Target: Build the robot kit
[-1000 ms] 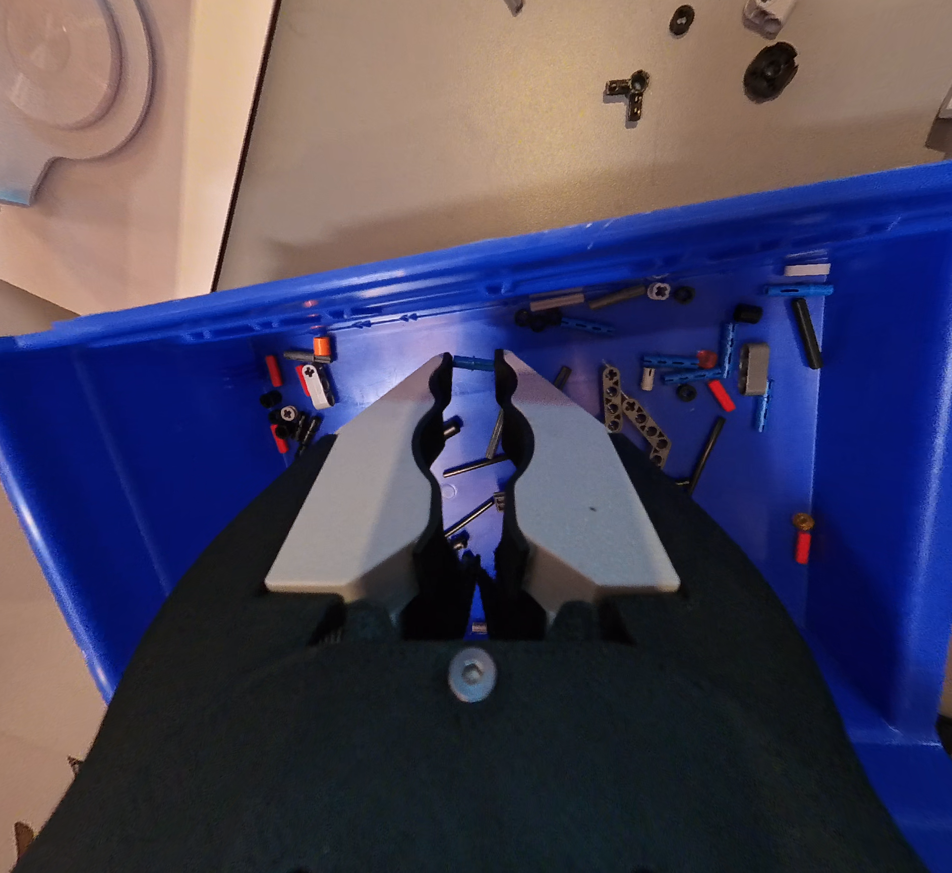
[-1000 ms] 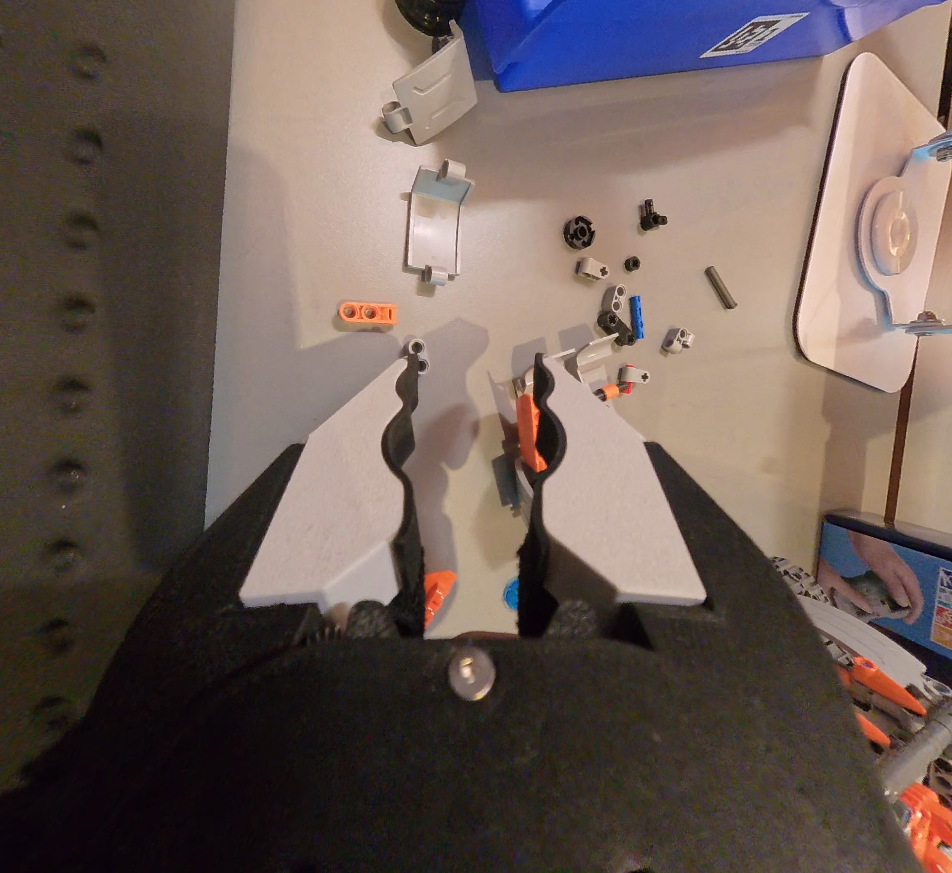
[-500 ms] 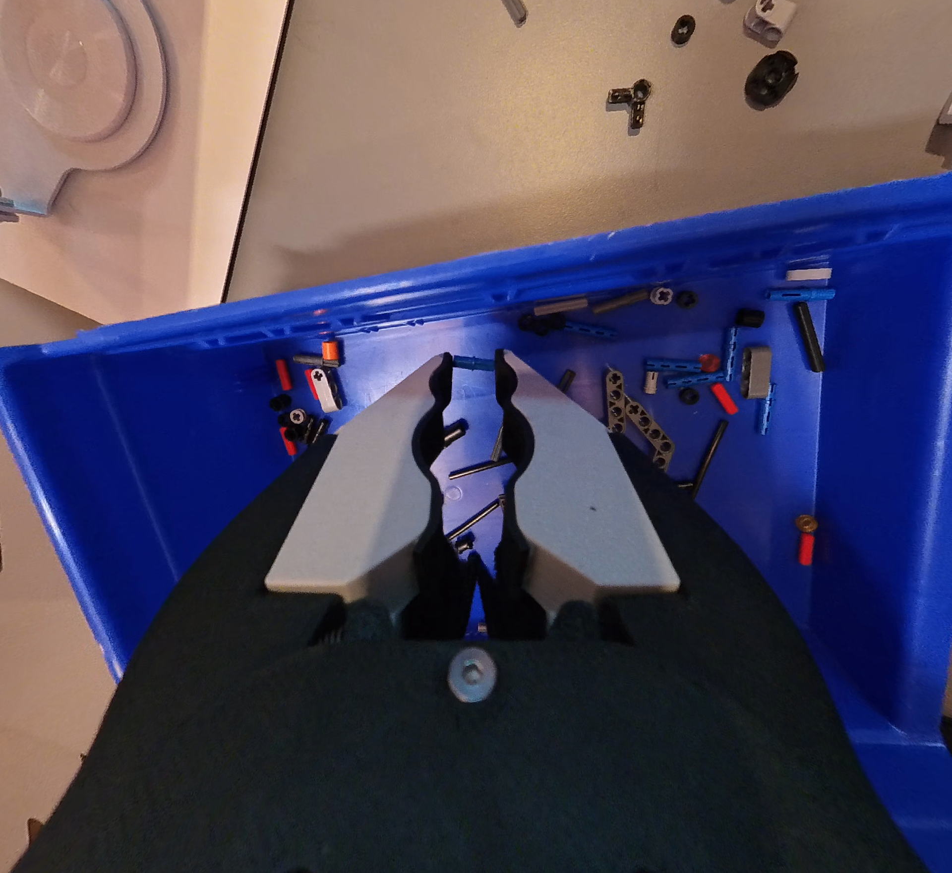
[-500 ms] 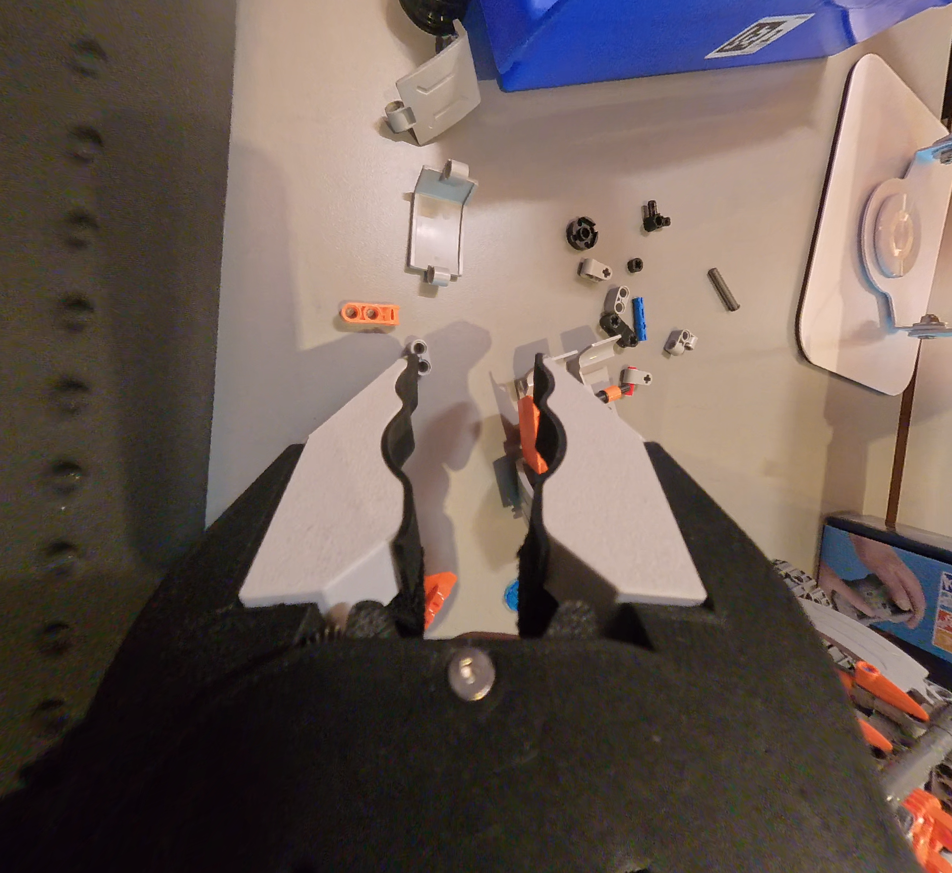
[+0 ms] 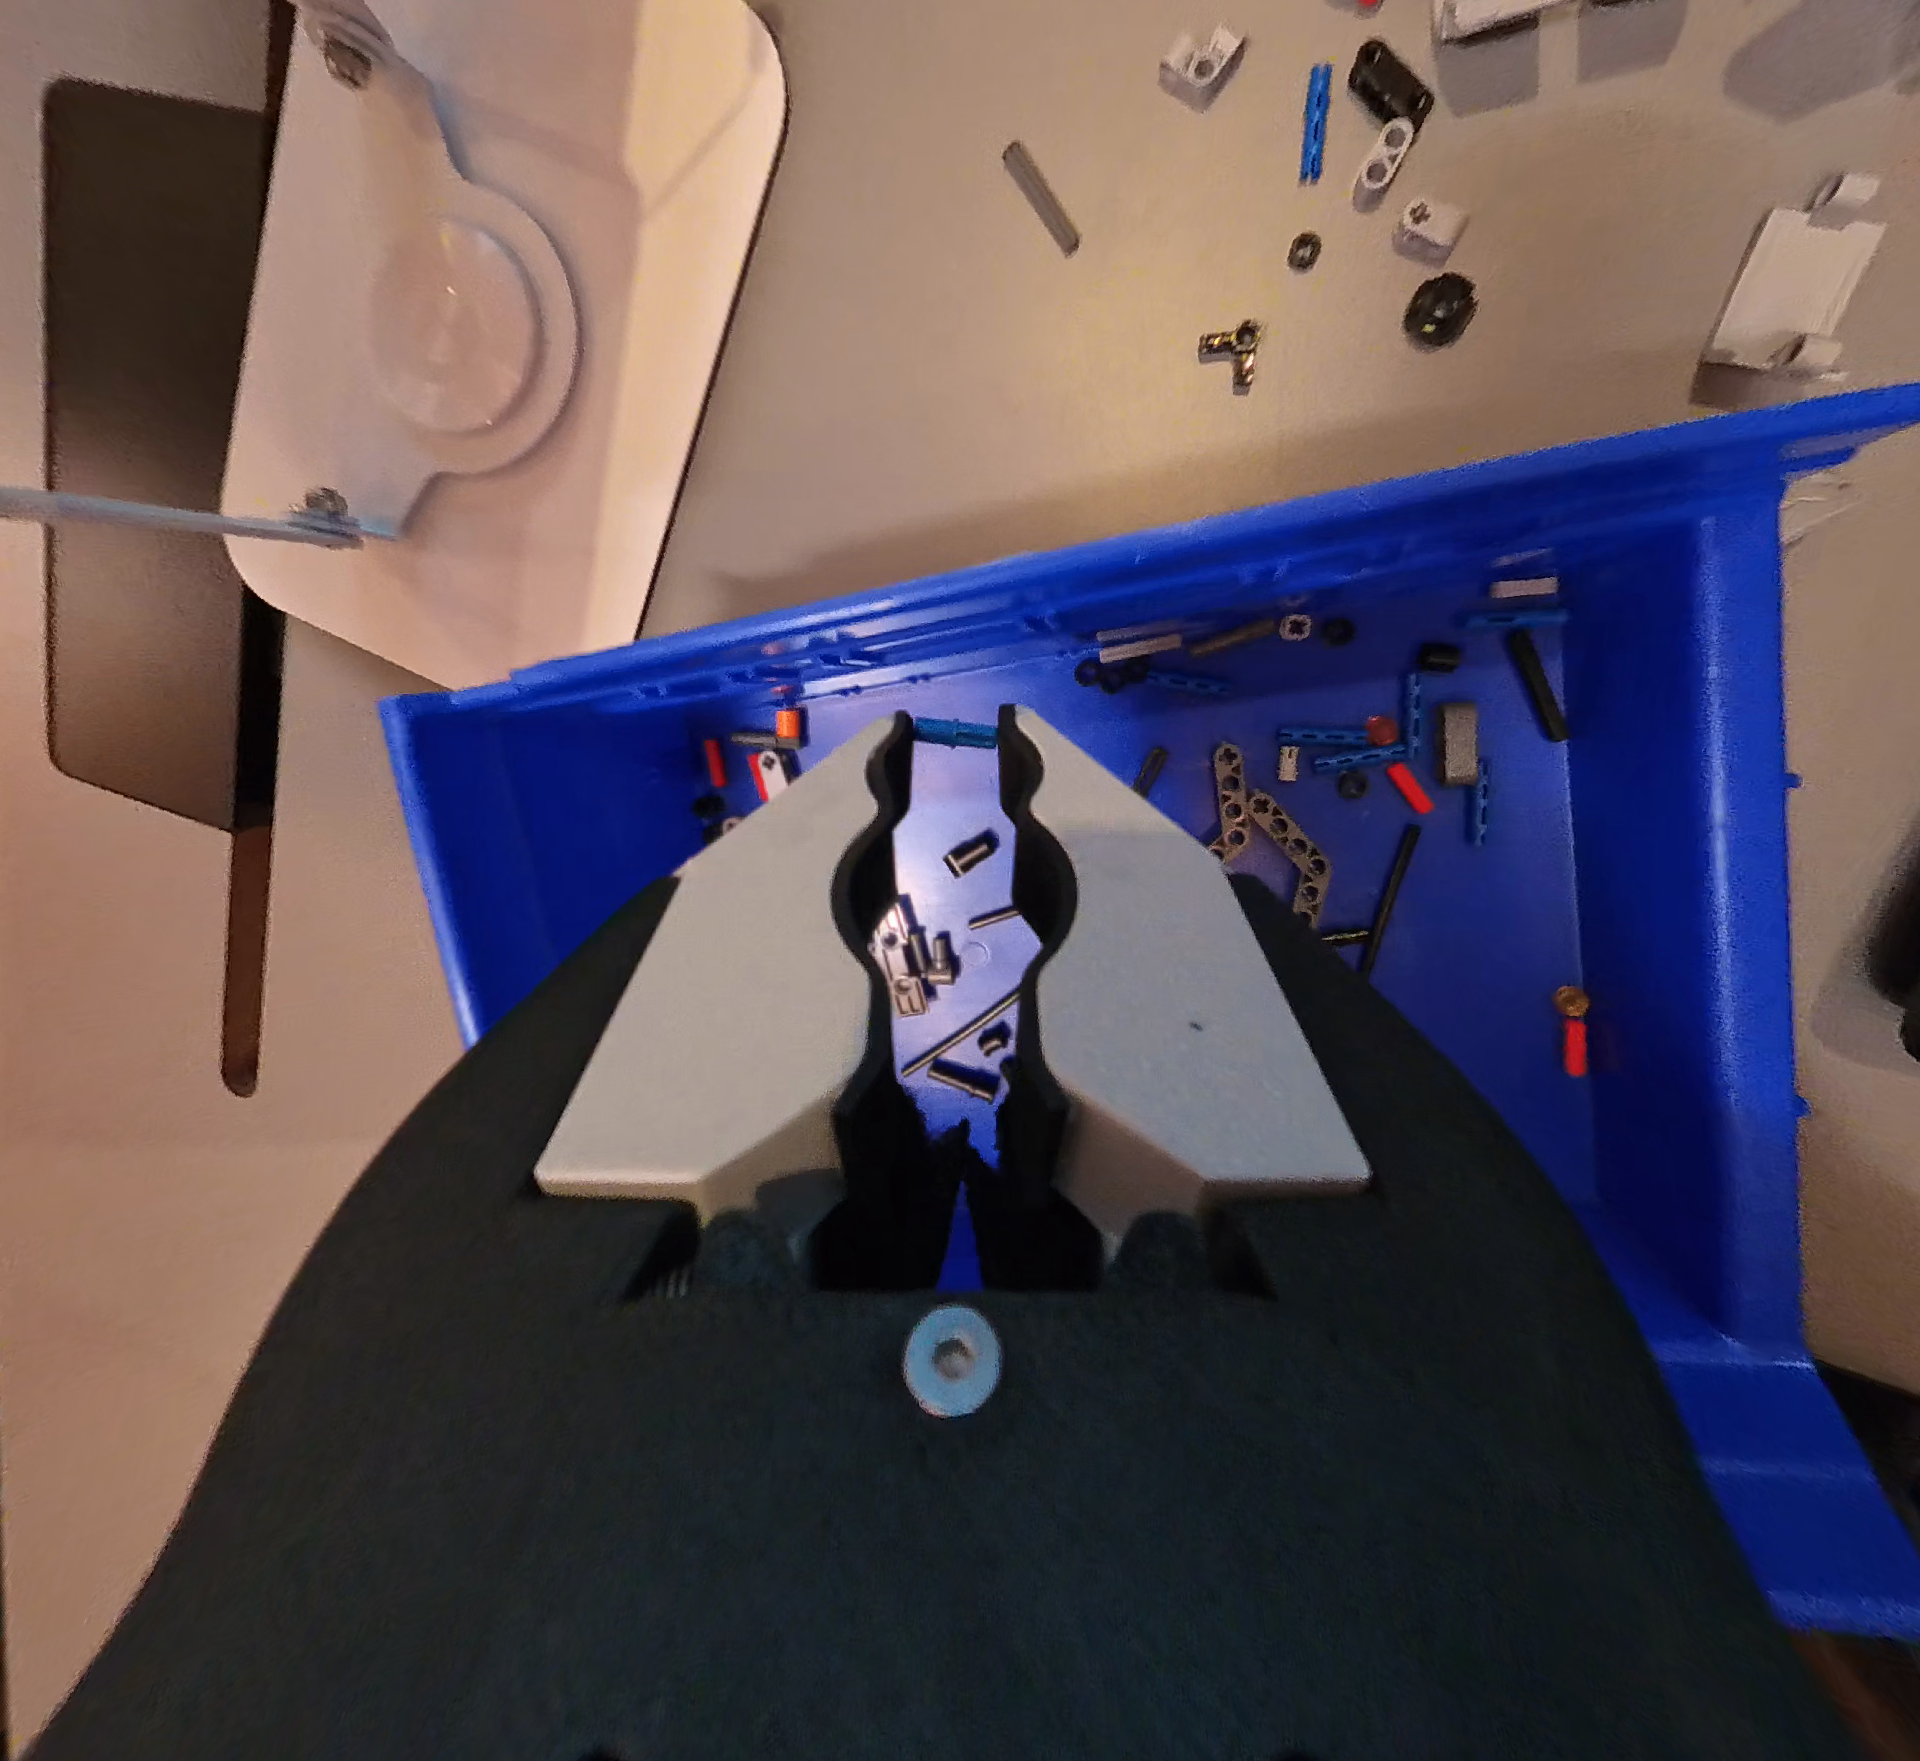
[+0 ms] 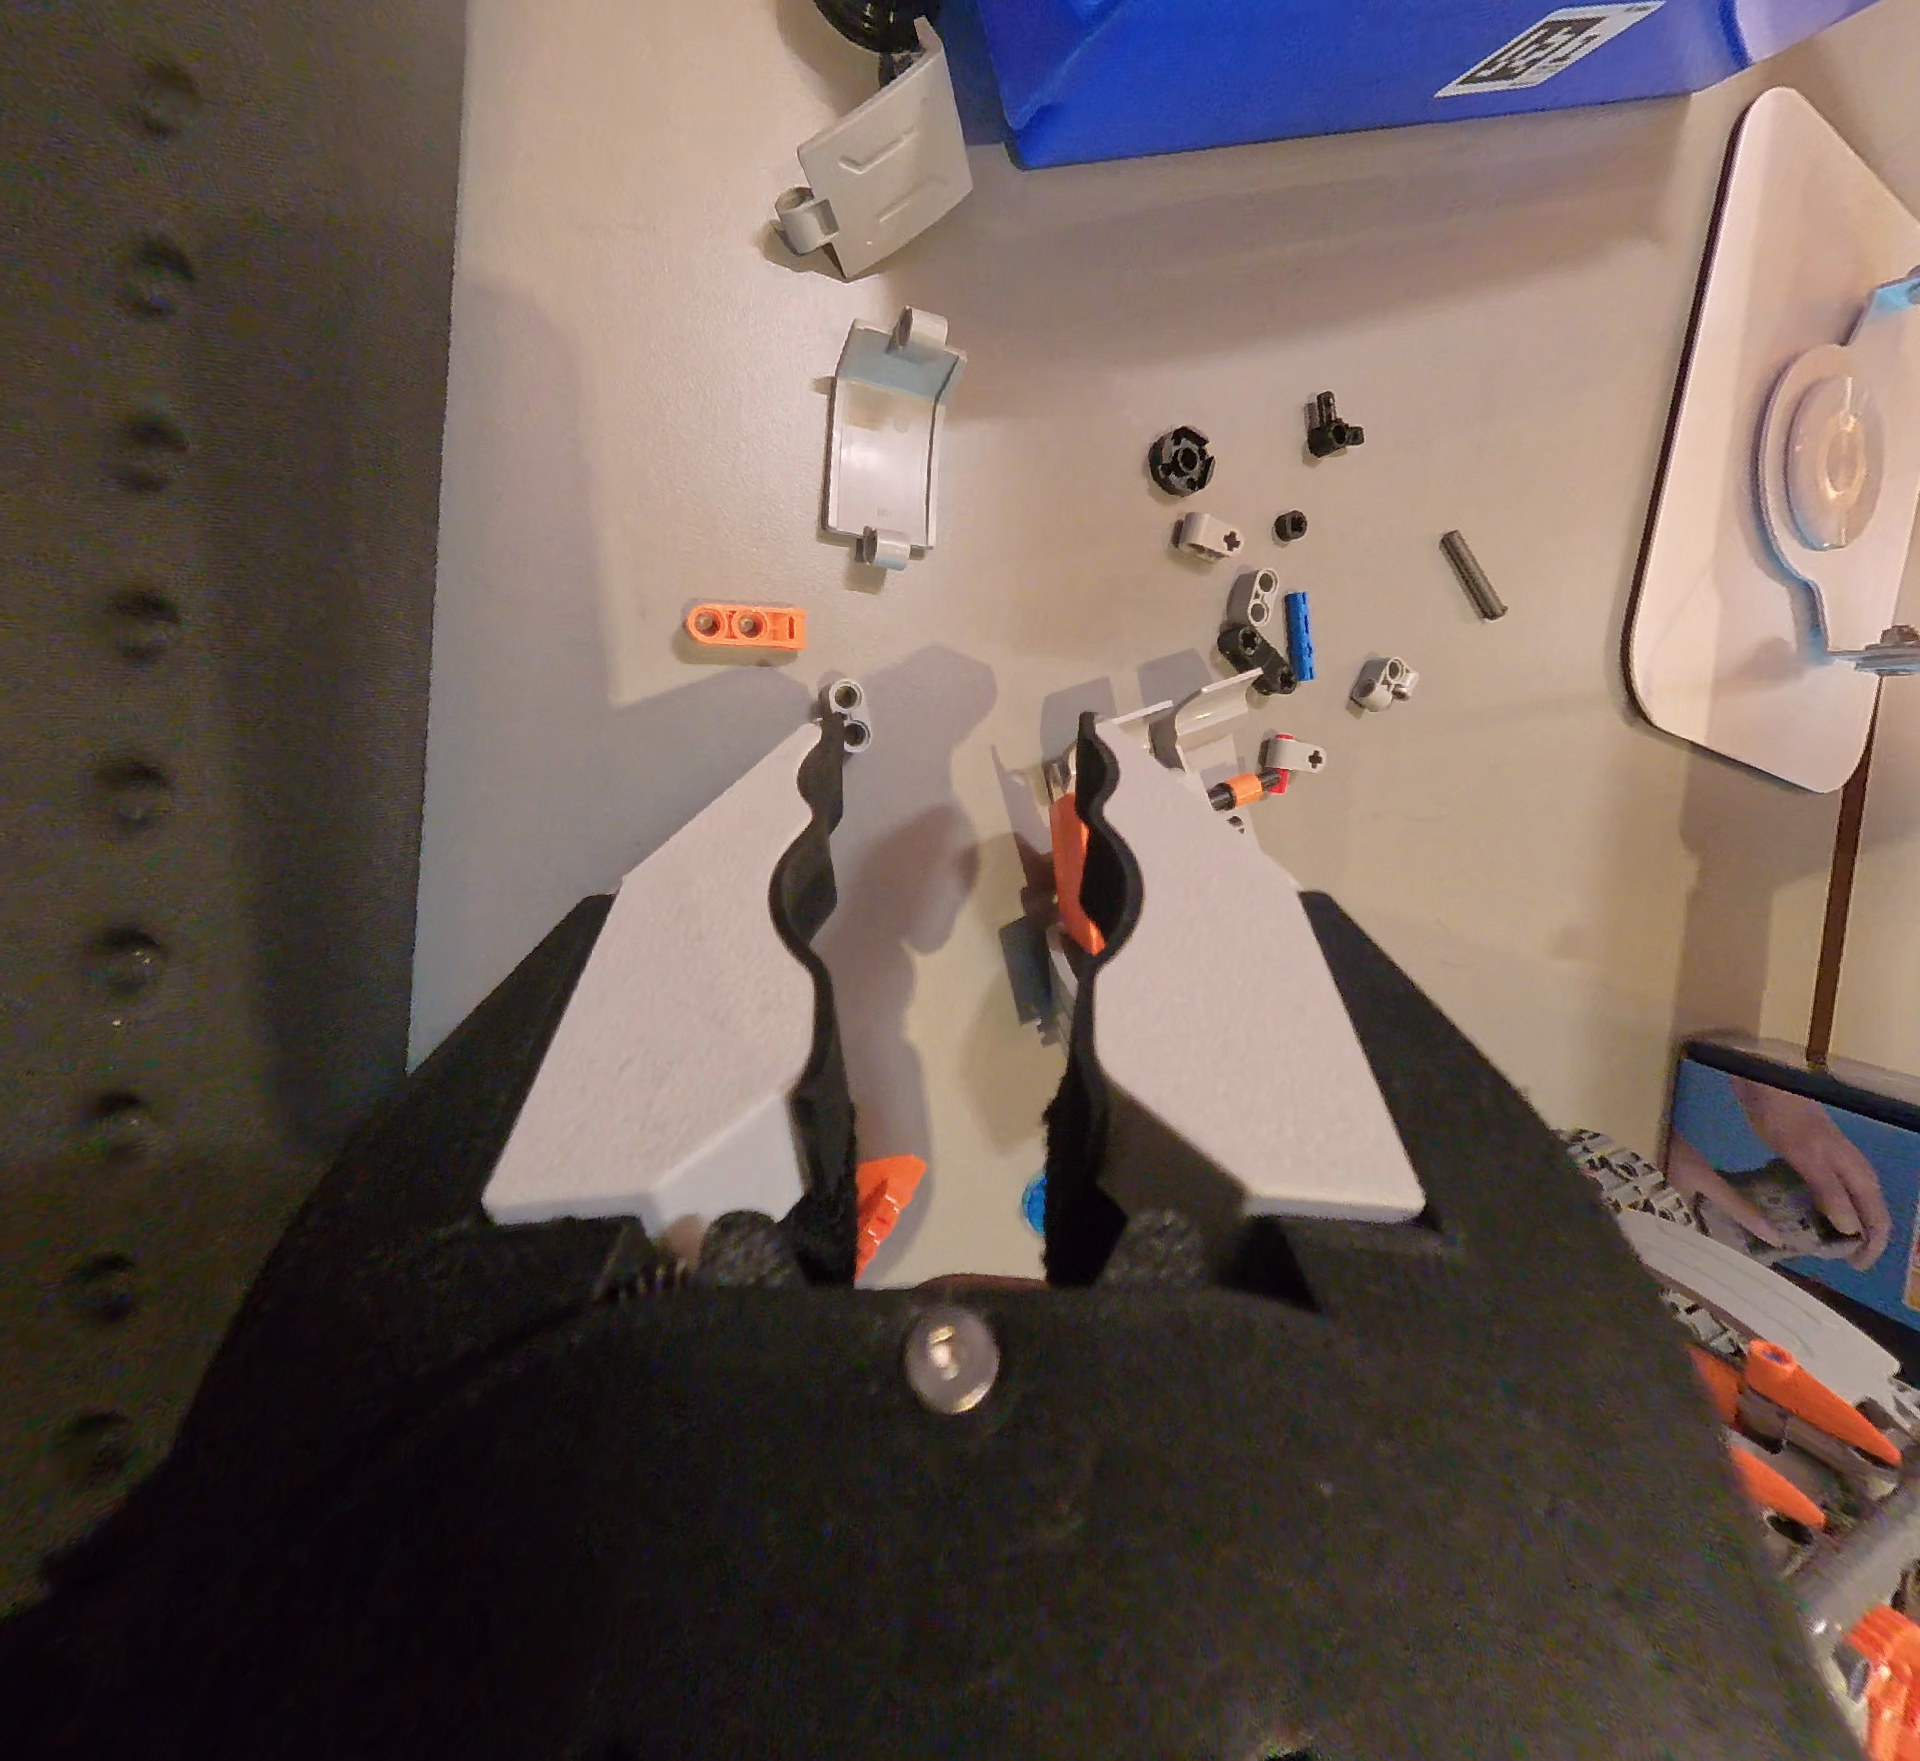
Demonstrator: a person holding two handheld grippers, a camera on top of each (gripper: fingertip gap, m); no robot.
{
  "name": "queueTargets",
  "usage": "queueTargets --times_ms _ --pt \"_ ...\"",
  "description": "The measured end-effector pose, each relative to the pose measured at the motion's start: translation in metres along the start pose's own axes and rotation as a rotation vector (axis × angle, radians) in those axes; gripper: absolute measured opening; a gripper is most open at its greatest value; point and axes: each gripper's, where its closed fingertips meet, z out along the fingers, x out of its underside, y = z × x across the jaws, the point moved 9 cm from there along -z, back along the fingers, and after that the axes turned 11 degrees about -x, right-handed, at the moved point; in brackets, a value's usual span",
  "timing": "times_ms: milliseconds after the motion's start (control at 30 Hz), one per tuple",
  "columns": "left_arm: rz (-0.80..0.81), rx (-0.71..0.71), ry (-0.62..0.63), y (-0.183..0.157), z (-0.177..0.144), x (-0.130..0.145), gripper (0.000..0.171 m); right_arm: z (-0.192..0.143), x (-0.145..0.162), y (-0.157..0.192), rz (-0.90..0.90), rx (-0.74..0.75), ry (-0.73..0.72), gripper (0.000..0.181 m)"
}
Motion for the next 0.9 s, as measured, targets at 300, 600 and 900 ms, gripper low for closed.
queueTargets --times_ms 300,600,900 --pt "0.15 0.016 -0.102 -0.013 -0.006 -0.06 0.013 0.003 0.003 -0.002 0.015 -0.015 0.001 0.043" --pt "0.418 0.233 0.112 -0.07 0.077 -0.102 0.014 0.005 0.005 -0.003 0.025 -0.027 0.0 0.043" --pt "0.49 0.263 0.265 -0.079 0.115 -0.105 0.019 0.004 0.005 -0.003 0.024 -0.032 -0.005 0.043"
